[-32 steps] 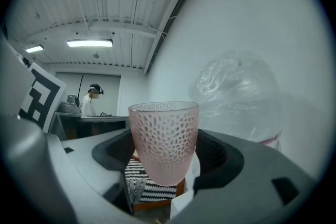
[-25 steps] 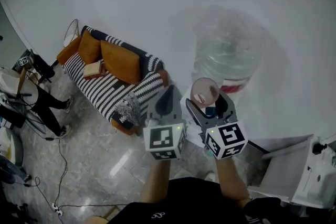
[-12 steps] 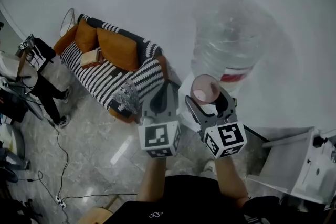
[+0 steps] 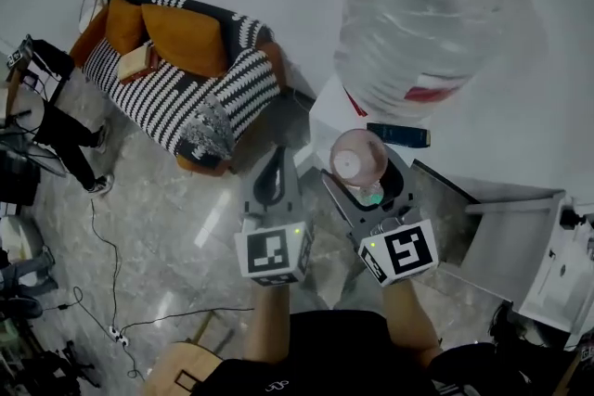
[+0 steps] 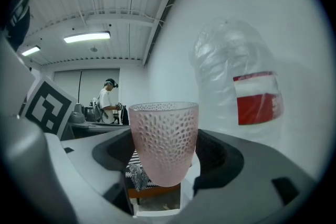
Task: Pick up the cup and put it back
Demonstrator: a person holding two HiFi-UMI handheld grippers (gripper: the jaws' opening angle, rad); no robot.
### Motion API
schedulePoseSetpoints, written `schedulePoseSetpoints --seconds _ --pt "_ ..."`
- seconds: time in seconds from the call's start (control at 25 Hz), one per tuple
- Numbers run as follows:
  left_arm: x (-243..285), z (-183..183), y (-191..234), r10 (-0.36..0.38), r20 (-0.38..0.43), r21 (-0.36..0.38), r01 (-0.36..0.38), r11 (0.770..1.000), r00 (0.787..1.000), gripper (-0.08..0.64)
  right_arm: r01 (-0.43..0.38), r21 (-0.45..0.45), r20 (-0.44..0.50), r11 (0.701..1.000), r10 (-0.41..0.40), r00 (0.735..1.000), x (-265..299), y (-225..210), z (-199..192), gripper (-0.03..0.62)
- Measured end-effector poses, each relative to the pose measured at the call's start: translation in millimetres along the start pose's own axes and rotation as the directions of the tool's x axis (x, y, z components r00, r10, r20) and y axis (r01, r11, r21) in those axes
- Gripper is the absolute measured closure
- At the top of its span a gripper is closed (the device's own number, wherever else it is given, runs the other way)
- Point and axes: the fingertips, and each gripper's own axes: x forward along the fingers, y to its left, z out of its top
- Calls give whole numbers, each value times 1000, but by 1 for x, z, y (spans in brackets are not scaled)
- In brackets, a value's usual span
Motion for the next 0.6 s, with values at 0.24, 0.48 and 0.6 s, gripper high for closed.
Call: schedulePoseSetpoints --seconds 0.24,0.48,0.6 --pt "-13 -77 15 36 -52 -13 -37 999 998 548 -15 19 -59 1000 16 998 -7 16 -78 227" --pt "-3 -162 22 16 -91 3 -16 1000 996 548 -53 20 -71 998 55 996 6 31 -157 227" --pt "-5 -212 13 -15 -115 -45 10 999 993 548 -73 41 -106 997 77 991 7 41 -211 227"
